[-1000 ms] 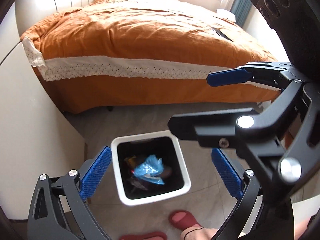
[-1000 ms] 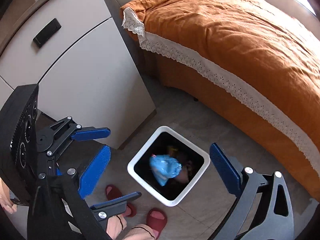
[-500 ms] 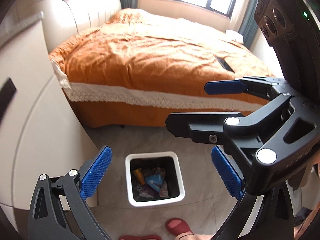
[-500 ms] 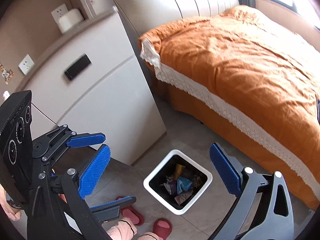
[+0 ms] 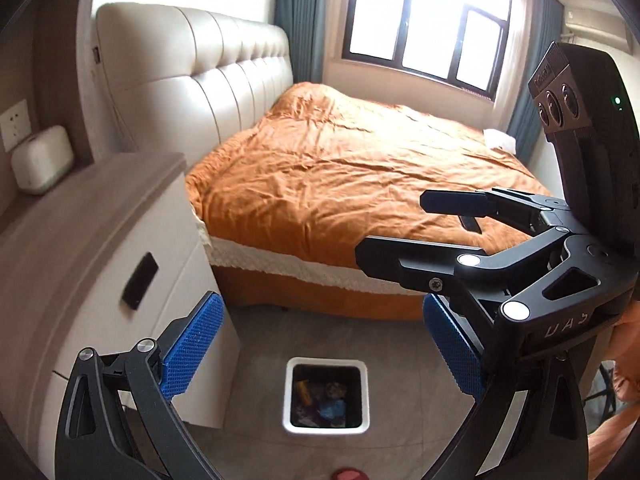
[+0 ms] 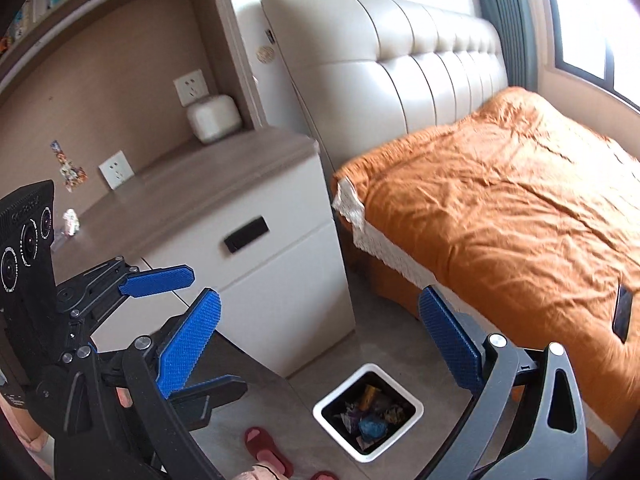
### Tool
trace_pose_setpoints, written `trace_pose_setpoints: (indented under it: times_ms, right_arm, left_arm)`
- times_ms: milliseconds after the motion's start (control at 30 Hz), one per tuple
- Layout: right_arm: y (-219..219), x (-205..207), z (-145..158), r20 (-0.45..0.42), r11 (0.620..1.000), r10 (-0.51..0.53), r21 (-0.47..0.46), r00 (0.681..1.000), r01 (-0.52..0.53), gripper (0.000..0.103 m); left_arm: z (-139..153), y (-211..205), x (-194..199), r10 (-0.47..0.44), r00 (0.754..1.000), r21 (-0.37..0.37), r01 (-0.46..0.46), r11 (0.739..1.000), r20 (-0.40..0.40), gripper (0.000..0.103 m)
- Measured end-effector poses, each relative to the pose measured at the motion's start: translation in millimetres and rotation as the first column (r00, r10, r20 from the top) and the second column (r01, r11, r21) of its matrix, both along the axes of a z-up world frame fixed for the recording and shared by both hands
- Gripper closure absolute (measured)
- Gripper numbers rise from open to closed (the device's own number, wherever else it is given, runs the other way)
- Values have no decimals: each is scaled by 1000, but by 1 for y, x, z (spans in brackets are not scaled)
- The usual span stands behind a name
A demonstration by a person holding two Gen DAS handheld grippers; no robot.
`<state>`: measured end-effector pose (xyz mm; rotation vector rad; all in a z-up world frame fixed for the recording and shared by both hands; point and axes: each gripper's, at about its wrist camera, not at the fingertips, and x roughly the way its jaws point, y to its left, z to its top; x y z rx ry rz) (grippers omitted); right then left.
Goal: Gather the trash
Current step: 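Move both open tools back toward the desk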
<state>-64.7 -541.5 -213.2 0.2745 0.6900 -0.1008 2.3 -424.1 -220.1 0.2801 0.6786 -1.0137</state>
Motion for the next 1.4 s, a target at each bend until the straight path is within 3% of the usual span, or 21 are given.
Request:
trace_pose_setpoints:
  times_ms: [233,400,800,1100,1400]
  right_arm:
    - [26,9,50,104,995,100,-27,990,-97,4]
    - [47,19,79,173,983,183,-47,968,-178,4]
    - [133,55,134,258,927,373,-131,891,-350,4]
    - [227,104,157,280,881,472,-177,836,-439,4]
    - [327,172,157,254,837,548,-161,797,-524,4]
  left_arm:
    - [51,43,-8,140,988,-51,-137,989,64,5]
    - [80,79,-8,258,961,-78,-251,965,95,5]
    - [123,168,-2,448,876,-139,-429,893,176,5]
    - [141,264,38,556,806,-172,-530,831,202,5]
    - [147,373,89,656,717,-180,-631,755,235,5]
